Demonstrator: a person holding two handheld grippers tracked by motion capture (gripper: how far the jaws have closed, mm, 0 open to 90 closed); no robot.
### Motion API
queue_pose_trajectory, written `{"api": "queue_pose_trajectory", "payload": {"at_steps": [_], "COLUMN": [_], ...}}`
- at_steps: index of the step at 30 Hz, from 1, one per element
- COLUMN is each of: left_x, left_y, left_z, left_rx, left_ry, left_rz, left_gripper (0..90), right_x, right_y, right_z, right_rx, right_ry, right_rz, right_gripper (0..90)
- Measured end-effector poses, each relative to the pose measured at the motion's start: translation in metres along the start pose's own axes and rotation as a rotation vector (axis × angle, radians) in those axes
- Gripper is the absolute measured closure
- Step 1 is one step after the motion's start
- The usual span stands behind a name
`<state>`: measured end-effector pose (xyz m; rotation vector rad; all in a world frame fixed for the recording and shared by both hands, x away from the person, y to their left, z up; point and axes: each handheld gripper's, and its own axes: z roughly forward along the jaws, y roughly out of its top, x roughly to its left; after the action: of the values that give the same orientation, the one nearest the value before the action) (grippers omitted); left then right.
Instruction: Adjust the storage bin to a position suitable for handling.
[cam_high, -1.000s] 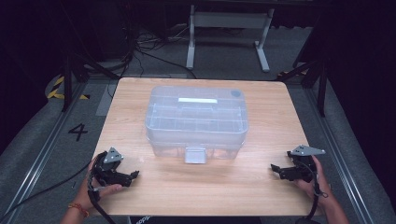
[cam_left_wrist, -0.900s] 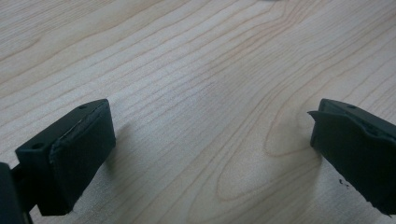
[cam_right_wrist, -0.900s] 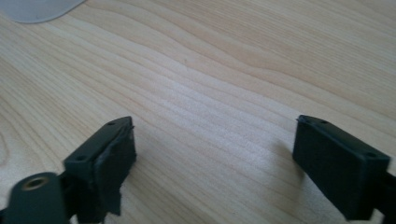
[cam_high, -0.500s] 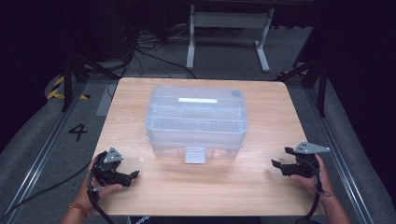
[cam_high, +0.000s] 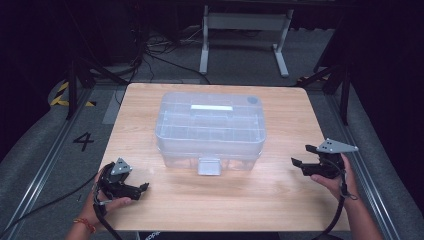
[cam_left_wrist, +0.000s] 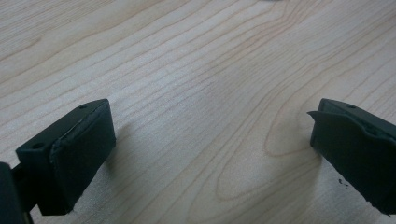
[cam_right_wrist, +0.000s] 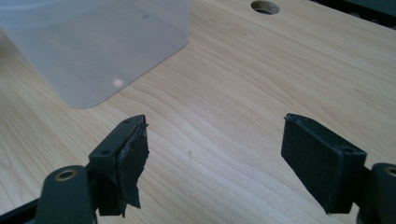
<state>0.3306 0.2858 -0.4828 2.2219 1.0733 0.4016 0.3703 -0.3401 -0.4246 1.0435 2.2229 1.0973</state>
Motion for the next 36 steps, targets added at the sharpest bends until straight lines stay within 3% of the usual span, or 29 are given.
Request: {"api": "queue_pose_trajectory", "payload": {"at_steps": [21, 36], "left_x": [0.0, 0.0], "left_y": [0.0, 0.0], "left_z": [0.0, 0.0], "left_rx": [0.0, 0.0], "left_ry": [0.003, 0.002], "left_rz": [0.002, -0.001], "left_gripper": [0.5, 0.5], "right_x": [0.009, 0.018], "right_y": [0.053, 0.096], "right_z": [-0.009, -0.007], "right_rx": [-0.066, -0.118], "right_ry": [0.008, 0.023], "right_rz": [-0.073, -0.132], "right_gripper": [24.8, 25.3]}}
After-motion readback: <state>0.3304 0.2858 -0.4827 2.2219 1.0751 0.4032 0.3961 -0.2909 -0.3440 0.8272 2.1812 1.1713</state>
